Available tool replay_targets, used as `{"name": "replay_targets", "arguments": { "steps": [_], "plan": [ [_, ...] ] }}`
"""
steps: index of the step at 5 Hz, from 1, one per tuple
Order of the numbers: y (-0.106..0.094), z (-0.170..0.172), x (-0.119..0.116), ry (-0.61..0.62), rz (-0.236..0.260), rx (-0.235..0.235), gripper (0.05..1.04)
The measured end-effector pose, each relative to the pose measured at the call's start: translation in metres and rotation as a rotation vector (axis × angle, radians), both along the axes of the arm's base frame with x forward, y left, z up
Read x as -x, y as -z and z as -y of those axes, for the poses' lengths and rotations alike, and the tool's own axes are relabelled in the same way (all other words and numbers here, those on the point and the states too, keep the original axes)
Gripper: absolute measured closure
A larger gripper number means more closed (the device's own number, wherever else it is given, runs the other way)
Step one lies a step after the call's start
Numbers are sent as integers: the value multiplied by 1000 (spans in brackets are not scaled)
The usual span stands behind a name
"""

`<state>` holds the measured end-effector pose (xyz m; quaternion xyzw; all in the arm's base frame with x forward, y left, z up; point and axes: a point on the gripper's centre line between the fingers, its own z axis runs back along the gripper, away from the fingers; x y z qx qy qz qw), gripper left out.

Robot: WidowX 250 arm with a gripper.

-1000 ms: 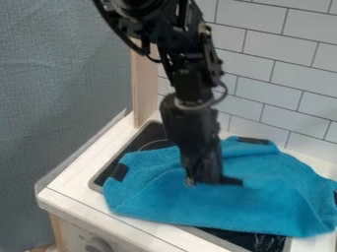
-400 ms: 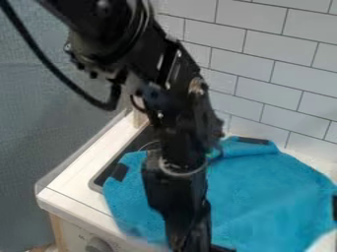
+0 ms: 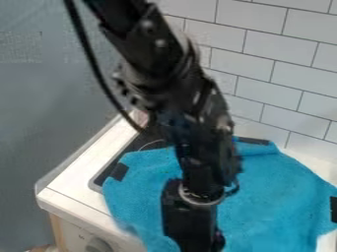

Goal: Move object from left to right

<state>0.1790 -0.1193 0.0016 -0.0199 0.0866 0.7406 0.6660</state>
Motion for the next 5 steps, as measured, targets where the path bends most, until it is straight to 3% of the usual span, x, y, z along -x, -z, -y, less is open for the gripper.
{"name": "replay_targets", "arguments": {
  "steps": [2,3,5],
  "plan": [
    [1,6,-7,23,-13,-3,276],
    [-1,8,-9,52,-11,3,68],
    [-12,8,-19,96,15,21,83]
  ]
}}
